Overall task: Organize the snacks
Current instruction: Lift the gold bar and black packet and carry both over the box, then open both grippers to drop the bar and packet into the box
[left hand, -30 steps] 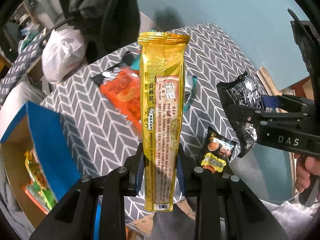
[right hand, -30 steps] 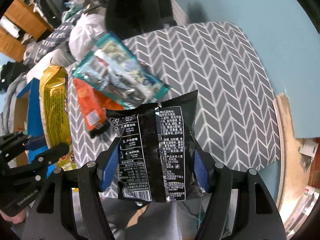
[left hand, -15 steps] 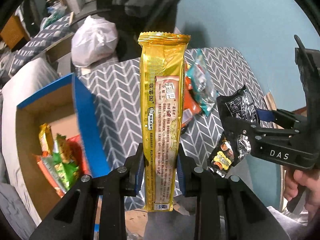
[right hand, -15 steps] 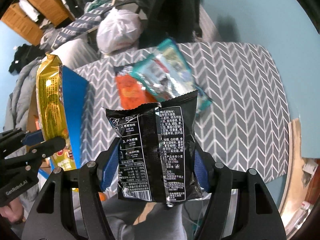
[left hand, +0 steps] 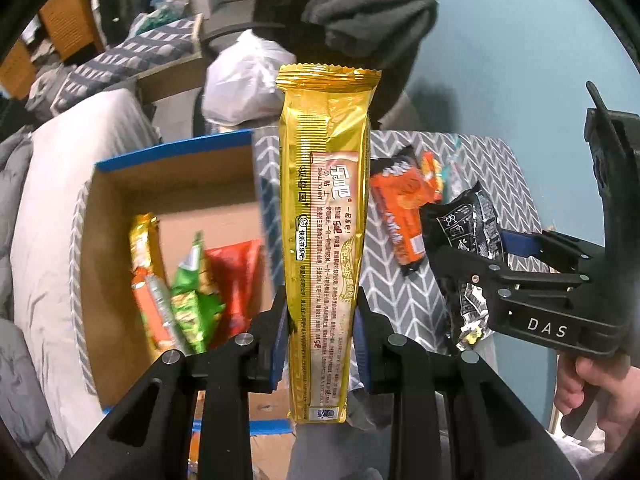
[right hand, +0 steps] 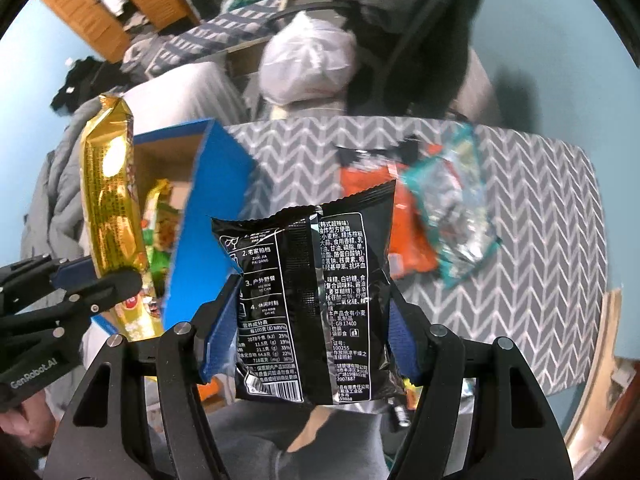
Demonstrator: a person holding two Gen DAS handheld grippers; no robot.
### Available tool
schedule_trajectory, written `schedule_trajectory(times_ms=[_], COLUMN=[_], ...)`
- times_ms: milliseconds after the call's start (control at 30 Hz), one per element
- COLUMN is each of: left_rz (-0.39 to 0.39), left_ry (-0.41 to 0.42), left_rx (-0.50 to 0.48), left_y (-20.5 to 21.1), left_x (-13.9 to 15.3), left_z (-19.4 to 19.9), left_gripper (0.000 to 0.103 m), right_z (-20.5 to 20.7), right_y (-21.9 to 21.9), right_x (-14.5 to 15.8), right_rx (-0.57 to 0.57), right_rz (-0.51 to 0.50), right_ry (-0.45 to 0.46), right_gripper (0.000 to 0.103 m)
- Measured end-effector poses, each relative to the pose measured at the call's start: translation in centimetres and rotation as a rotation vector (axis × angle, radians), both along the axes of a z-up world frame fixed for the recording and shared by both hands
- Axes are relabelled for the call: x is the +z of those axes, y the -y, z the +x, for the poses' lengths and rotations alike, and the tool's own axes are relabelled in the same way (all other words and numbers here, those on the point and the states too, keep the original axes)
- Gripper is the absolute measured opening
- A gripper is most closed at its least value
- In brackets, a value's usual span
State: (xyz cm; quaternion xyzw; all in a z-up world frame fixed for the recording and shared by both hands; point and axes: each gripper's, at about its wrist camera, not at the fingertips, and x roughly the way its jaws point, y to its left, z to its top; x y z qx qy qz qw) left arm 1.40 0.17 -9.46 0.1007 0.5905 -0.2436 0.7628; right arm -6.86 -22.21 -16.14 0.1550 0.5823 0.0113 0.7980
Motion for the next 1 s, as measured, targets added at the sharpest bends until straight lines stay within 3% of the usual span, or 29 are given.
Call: schedule_trajectory(times_ms=[533, 1000], left_rz=[0.025, 0.076], left_ry=[0.027, 0.003], left_rx=[0.168, 0.267], left_y=[-9.4, -14.4], left_x=[-0.1, -4.0], left_z=[2.1, 4.5], left_gripper=[0.029, 0.029], right_z=[5.0, 7.7], right_y=[-10.8, -16.9], right_x=[-0.1, -2.5], right_rx=[0.203, 0.324], right_rz=[0.033, 0.036], right_ry=[0.022, -0.036], right_gripper=[0.068, 0.068])
